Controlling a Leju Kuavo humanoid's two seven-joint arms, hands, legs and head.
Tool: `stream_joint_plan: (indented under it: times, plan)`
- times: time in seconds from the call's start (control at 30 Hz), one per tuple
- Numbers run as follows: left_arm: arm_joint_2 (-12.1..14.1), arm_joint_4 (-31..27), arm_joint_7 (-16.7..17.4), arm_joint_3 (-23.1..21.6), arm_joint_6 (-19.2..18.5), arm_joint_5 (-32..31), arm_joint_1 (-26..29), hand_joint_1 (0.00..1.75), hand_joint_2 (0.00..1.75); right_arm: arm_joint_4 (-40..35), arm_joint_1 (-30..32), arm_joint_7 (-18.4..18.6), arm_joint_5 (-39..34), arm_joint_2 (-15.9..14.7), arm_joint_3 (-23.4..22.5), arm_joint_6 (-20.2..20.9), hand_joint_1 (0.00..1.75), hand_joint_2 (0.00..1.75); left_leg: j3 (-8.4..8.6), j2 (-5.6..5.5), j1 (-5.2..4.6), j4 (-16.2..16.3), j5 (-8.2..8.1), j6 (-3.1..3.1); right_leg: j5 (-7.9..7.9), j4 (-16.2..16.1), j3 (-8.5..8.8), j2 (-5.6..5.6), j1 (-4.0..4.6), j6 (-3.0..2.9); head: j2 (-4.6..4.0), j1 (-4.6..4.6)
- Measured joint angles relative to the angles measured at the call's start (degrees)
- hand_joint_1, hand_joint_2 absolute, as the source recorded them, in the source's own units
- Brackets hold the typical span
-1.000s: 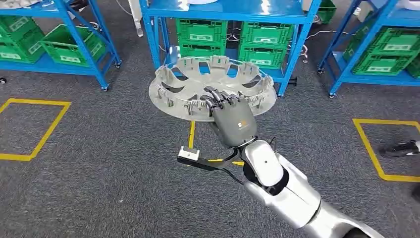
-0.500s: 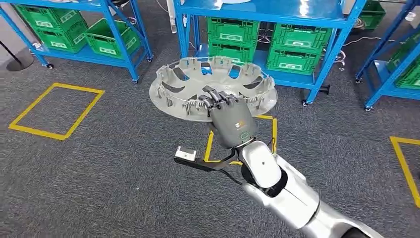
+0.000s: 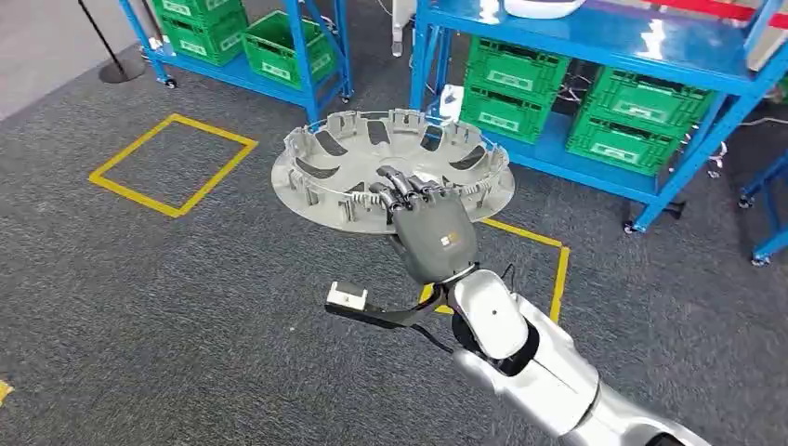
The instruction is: Take the parts from the cabinet and place them on the table.
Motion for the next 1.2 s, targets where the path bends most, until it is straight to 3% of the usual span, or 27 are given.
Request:
stream_joint_plan:
  times: [0.03,0.07,0.1,0.17,0.2,0.23,0.3,0.37,0.4,0.43,0.47,0.53,0.57,0.6,0.67,0.7,0.73,0.77,0.87,0.9,0.93,0.97,1.03,1.07,1.1,1.13,1.2]
  plan:
    - [-0.02,0.0,-0.04,0.0,0.0,0.05,-0.03,0.0,1.75,0.13,0.12,-0.02,0.0,0.0,0.0,-0.15,1.75,1.75,-0.04,-0.83,-0.12,0.05,0.02,0.05,-1.2,3.96,-2.1,0.19,0.08,0.0,0.0,-0.02]
    - [-0.02,0.0,-0.07,0.0,0.0,0.13,-0.01,0.0,1.75,0.26,0.18,-0.02,-0.02,0.0,0.0,-0.17,1.75,1.75,-0.06,-1.66,-0.2,0.17,0.01,0.04,-1.14,5.88,-3.3,0.28,0.14,-0.05,0.0,-0.02]
    - [-0.02,0.0,-0.07,0.0,0.0,0.22,0.05,0.0,1.75,0.41,0.27,-0.02,-0.02,0.0,0.02,-0.19,1.75,1.75,-0.05,-2.6,-0.21,0.31,0.01,0.04,0.36,4.85,-3.09,0.34,0.16,-0.21,0.0,-0.04]
    - [-0.02,0.0,-0.15,0.0,0.0,0.33,0.13,0.0,1.75,0.44,0.35,-0.02,-0.09,0.0,0.02,-0.2,1.75,1.75,-0.06,-4.39,-0.21,0.61,-0.01,-0.04,5.69,-4.02,0.84,0.97,0.13,-0.65,0.0,0.0]
    - [-0.07,0.02,-0.17,0.0,0.0,0.35,0.15,0.0,1.75,0.44,0.33,0.0,-0.07,0.0,0.02,-0.24,1.75,1.75,-0.12,-5.11,-0.15,0.77,-0.04,-0.18,7.98,-9.34,3.4,2.9,0.05,-0.89,0.0,0.0]
    - [-0.2,0.02,-0.18,0.0,0.0,0.35,0.14,0.0,1.75,0.44,0.32,-0.02,-0.07,0.0,0.0,-0.31,1.75,1.75,-0.38,-5.63,-0.28,0.89,0.01,-0.61,6.97,-10.79,3.92,4.88,0.12,-0.85,0.0,-0.11]
    - [-0.13,0.0,-0.26,0.0,0.0,0.37,0.12,0.0,1.75,0.41,0.31,-0.11,0.0,0.04,0.02,-0.37,1.75,1.75,-0.84,-6.73,0.01,0.71,0.26,-1.42,7.53,-11.25,3.85,3.68,0.45,-1.21,0.0,-0.04]
    - [-0.13,0.02,-0.26,0.02,-0.02,0.37,0.42,0.0,1.75,0.41,0.3,-0.07,0.02,0.09,0.02,-0.35,1.75,1.75,-1.3,-8.0,0.03,0.19,0.64,-2.27,7.79,-11.62,4.08,2.49,0.47,-2.03,0.0,0.04]
    - [0.15,0.02,-0.26,0.04,-0.02,0.37,0.51,0.0,1.75,0.41,0.27,0.0,0.02,0.18,0.02,-0.33,1.75,1.75,-1.22,-6.82,0.1,0.65,0.45,-2.32,8.24,-12.27,4.35,1.51,0.06,-2.53,0.0,-0.02]
    - [0.04,0.04,-0.31,0.06,-0.02,0.35,0.55,0.0,1.75,0.41,0.37,-0.04,0.02,0.26,0.02,-0.33,1.75,1.75,-1.92,-2.99,-0.35,2.2,-0.76,-2.51,8.25,-12.55,4.55,1.1,0.12,-2.92,0.0,-0.31]
    - [0.02,0.04,-0.35,0.07,-0.02,0.37,0.43,0.0,1.75,0.39,0.32,-0.17,0.07,0.31,0.02,-0.37,1.75,1.75,-3.57,-0.96,-0.22,5.46,-2.83,-2.77,8.29,-12.59,4.58,0.37,0.2,-3.15,0.0,-0.61]
    - [-0.04,0.09,-0.46,0.07,-0.04,0.37,0.19,0.0,1.75,0.39,0.38,-0.15,0.22,0.31,0.0,-0.37,1.75,1.75,-7.96,0.3,0.23,14.74,-7.11,-3.3,8.17,-12.58,4.55,-1.36,0.34,-3.28,0.0,-0.59]
    - [-0.09,0.09,-0.48,0.07,-0.04,0.37,0.21,0.0,1.75,0.39,0.39,-0.17,0.24,0.31,0.0,-0.35,1.75,1.75,-9.18,0.41,0.43,17.46,-7.72,-3.5,8.14,-12.56,4.52,-2.21,0.34,-3.27,0.0,-0.59]
    - [-0.09,0.09,-0.48,0.11,-0.04,0.37,0.25,0.0,1.75,0.39,0.46,-0.24,0.24,0.31,0.02,-0.31,1.75,1.75,-8.93,0.49,0.6,17.22,-6.99,-3.62,8.09,-12.55,4.55,-2.89,0.34,-3.19,0.0,-0.61]
    - [-0.02,0.09,-0.48,0.24,-0.04,0.37,0.29,0.0,1.75,0.39,0.48,-0.24,0.31,0.33,0.07,-0.17,1.75,1.75,-5.06,1.02,0.87,10.41,-3.23,-3.76,7.92,-12.44,4.6,-4.4,0.33,-2.93,0.0,-0.61]
    - [0.0,0.09,-0.5,0.28,-0.07,0.37,0.24,0.0,1.75,0.39,0.44,-0.22,0.37,0.39,0.07,-0.09,1.75,1.75,-2.07,2.34,0.9,5.22,-1.18,-3.74,7.74,-12.33,4.74,-5.13,0.29,-2.66,0.0,-0.61]
    - [-0.02,0.09,-0.52,0.31,-0.13,0.37,0.19,0.0,1.75,0.37,0.38,-0.17,0.52,0.5,0.07,0.15,1.75,1.75,0.28,5.9,0.74,1.22,-0.77,-3.67,7.49,-12.15,4.89,-5.71,0.59,-2.26,0.0,-0.61]
    - [-0.09,0.09,-0.52,0.31,-0.22,0.37,0.01,0.0,1.75,0.35,0.3,-0.17,0.7,0.5,0.04,0.44,1.75,1.75,0.58,5.64,0.37,0.66,-0.9,-2.77,7.11,-11.89,4.84,-6.15,0.9,-1.77,0.0,-0.66]
    - [-0.07,0.09,-0.48,0.42,-0.28,0.63,0.22,0.0,1.75,0.17,0.09,-0.7,0.9,1.2,0.11,1.49,1.75,1.75,-0.04,3.46,-0.08,0.68,-0.81,-1.69,7.13,-12.2,5.34,-7.93,0.66,-0.88,0.0,-0.31]
    - [-0.09,0.09,-0.48,0.5,-0.28,0.7,0.18,0.0,1.75,0.13,-0.11,-0.87,0.96,1.53,0.2,1.99,1.75,1.75,0.28,2.65,0.31,0.32,-0.42,-1.08,6.73,-11.94,5.24,-8.19,0.46,-0.46,0.0,-0.35]
    - [-0.09,0.09,-0.5,0.68,-0.28,0.83,0.3,0.0,1.75,0.09,-0.43,-0.98,0.94,1.6,0.3,2.38,1.75,1.75,0.31,1.94,0.4,0.2,-0.35,-0.88,5.67,-10.45,5.0,-4.47,0.15,-0.17,0.0,-0.06]
    - [0.07,0.07,-0.44,0.81,-0.28,0.96,0.28,0.0,1.75,0.0,-0.72,-1.01,0.87,1.68,0.48,2.54,1.75,1.75,0.27,1.46,0.43,0.21,-0.24,-0.55,3.72,-7.26,3.56,-2.04,0.02,-0.18,0.0,-0.04]
    - [0.13,0.07,-0.44,0.96,-0.28,1.23,0.01,0.0,1.75,0.04,-0.96,-1.14,0.7,1.66,0.79,2.71,1.75,1.75,0.16,-0.05,0.37,0.22,-0.19,-0.2,-0.3,1.77,-0.89,-0.12,0.03,-0.11,0.0,0.13]
    - [0.13,0.07,-0.44,1.16,-0.28,1.27,-0.02,0.0,1.75,0.11,-1.03,-1.31,0.4,1.66,0.85,2.67,1.75,1.75,0.17,-1.04,0.28,0.27,-0.19,-0.19,-1.13,5.34,-2.86,0.13,0.13,-0.12,0.0,0.11]
    - [0.13,0.07,-0.39,1.31,-0.28,1.47,0.01,0.0,1.75,0.33,-1.23,-1.82,-0.13,1.66,0.98,2.54,1.75,1.75,0.2,-2.01,0.24,0.31,-0.19,-0.19,-0.42,6.06,-3.57,0.21,0.18,-0.23,0.0,0.13]
    - [0.13,0.07,-0.31,1.42,-0.24,1.75,0.03,0.0,1.75,0.55,-1.57,-2.23,-0.59,1.66,1.2,2.4,1.75,1.75,0.25,-2.93,0.24,0.38,-0.19,-0.21,1.56,3.85,-2.88,0.33,0.19,-0.44,0.0,0.11]
    - [0.09,0.09,-0.15,1.77,-0.09,1.92,0.16,0.0,1.75,1.05,-2.25,-2.78,-1.22,1.68,1.55,2.21,1.75,1.75,0.28,-4.65,0.28,0.6,-0.14,-0.34,6.95,-5.78,1.38,1.63,0.14,-0.89,0.0,0.15]
